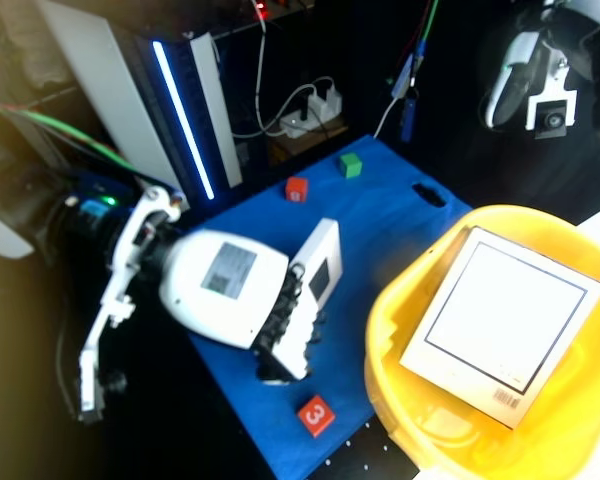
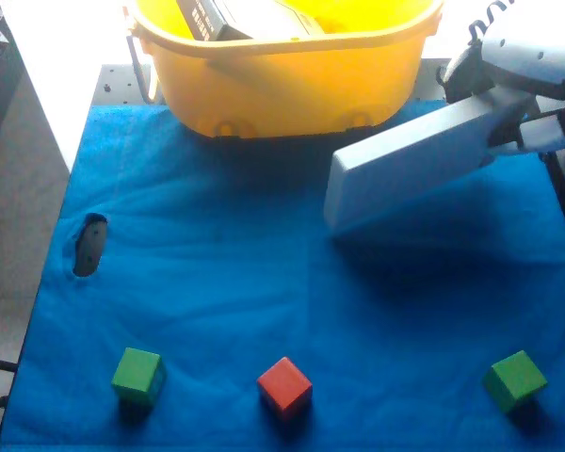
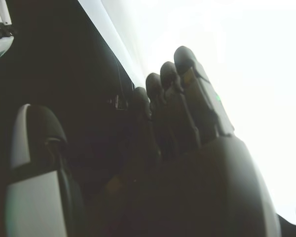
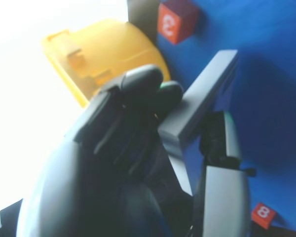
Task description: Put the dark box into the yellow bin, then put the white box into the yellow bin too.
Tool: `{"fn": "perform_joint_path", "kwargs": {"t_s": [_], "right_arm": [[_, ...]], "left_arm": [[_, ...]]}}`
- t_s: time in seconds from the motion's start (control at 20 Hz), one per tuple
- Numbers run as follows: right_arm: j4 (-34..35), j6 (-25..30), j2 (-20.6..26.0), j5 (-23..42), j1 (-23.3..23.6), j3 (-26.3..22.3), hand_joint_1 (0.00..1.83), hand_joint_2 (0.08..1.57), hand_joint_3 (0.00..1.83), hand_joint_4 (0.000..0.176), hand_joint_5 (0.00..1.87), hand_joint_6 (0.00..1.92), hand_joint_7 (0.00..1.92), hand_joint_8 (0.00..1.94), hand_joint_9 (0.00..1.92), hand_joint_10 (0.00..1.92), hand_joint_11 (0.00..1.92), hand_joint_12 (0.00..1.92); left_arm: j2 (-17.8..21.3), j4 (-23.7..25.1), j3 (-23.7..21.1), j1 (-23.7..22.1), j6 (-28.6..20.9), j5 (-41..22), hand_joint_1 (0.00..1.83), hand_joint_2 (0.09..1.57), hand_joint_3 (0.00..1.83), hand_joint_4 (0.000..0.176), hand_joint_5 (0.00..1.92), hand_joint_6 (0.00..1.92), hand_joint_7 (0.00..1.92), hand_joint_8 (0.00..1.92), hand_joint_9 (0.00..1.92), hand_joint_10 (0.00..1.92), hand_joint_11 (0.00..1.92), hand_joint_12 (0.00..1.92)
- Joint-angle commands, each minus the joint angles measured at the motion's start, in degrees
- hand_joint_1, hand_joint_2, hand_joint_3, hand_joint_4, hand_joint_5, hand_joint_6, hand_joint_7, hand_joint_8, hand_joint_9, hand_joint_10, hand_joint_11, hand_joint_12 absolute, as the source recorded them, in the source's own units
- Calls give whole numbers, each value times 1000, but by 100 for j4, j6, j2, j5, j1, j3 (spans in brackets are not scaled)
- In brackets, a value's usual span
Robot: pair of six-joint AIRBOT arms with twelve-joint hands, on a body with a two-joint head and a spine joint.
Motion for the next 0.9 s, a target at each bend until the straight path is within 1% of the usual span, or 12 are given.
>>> {"fn": "perform_joint_path", "kwargs": {"t_s": [0.0,0.05,0.1,0.15,0.2,0.3,0.4,0.45,0.5,0.7,0.8,0.85], "right_arm": [[8,-20,42,636,140,-19,1394,1060,0,0,1033,699,1150,699,1042,1185,811,1442],[-2,-20,62,636,173,-42,1396,1051,0,0,1046,677,1173,661,1061,1147,838,1397],[-51,-20,80,636,232,-74,1305,1048,3,0,1066,689,1194,767,1067,986,860,1374],[-83,-19,91,636,271,-95,1293,1054,0,0,1072,655,1173,866,1070,959,857,1369],[-138,-19,114,637,337,-136,1292,1056,0,0,1082,623,1158,915,1078,961,879,1357],[-234,-19,139,636,441,-196,1285,1051,0,0,1094,627,1170,875,1109,920,938,1316],[-351,-19,158,636,552,-248,1272,1063,0,0,1036,756,1164,846,1122,835,943,1263],[-396,-19,159,635,600,-260,1273,1056,0,0,1046,748,1191,786,1146,756,949,1230],[-437,-18,161,635,643,-273,1270,1059,1,0,1027,789,1189,782,1155,705,949,1218],[-750,-17,200,629,981,-354,1270,1062,0,0,1026,771,1186,804,1174,694,943,1251],[-910,-17,207,601,1161,-373,1273,1066,0,0,1022,757,1172,851,1166,750,955,1293],[-978,-16,207,589,1259,-377,1264,1076,2,0,990,817,1152,873,1150,759,958,1289]], "left_arm": [[25,-316,15,-24,-28,-487,1055,939,0,0,535,9,492,7,444,7,400,5],[23,-316,17,-16,-26,-478,1039,941,2,0,522,2,483,2,432,1,389,0],[22,-317,19,-6,-25,-464,1035,951,5,0,536,7,470,0,414,0,373,0],[20,-317,19,2,-21,-448,1025,947,3,0,531,4,450,0,404,0,366,0],[16,-316,22,17,-11,-427,1035,937,0,0,534,4,457,4,422,7,394,12],[8,-317,32,38,-7,-414,1055,937,0,0,527,1,486,13,462,20,431,28],[-9,-317,47,48,-6,-395,1050,953,5,1,508,2,458,0,425,1,392,10],[-25,-317,60,55,-6,-383,1056,961,8,0,495,0,450,0,425,1,389,9],[-38,-318,70,62,-6,-380,1058,964,8,0,485,0,448,0,433,4,413,19],[-106,-319,118,110,-7,-365,1053,1002,15,0,445,1,404,1,392,0,374,1],[-130,-319,138,115,-8,-362,1071,984,2,0,486,15,436,13,432,14,415,19],[-132,-320,141,118,-8,-362,1068,985,2,0,483,11,438,10,432,11,421,21]]}}
